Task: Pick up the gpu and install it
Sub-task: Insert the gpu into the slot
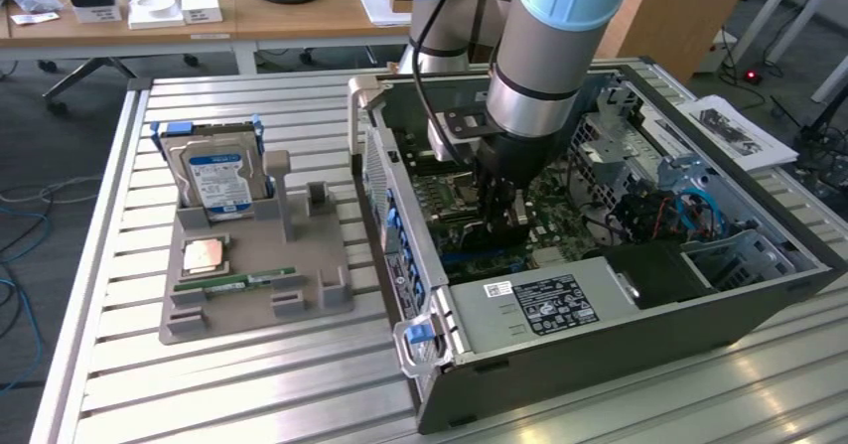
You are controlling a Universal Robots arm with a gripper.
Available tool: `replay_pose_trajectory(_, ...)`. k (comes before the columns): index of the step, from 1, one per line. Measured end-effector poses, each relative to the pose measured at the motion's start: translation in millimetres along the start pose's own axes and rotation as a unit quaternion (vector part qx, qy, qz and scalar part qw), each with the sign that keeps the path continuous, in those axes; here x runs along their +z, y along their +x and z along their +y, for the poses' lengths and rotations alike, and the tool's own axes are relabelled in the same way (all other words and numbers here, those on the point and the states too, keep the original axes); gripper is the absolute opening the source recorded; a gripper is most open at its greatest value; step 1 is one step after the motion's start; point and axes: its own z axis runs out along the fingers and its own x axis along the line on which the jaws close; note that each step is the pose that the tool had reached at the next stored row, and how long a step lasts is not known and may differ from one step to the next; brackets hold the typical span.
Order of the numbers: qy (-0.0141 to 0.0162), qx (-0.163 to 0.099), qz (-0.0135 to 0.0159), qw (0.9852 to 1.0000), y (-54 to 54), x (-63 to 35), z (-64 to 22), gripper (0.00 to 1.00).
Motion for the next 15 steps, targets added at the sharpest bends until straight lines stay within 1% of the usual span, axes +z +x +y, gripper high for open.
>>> replay_pose_trajectory(15, 0.0, 0.0, 0.0, 1.0, 0.1, 1.1, 0.2, 0.26)
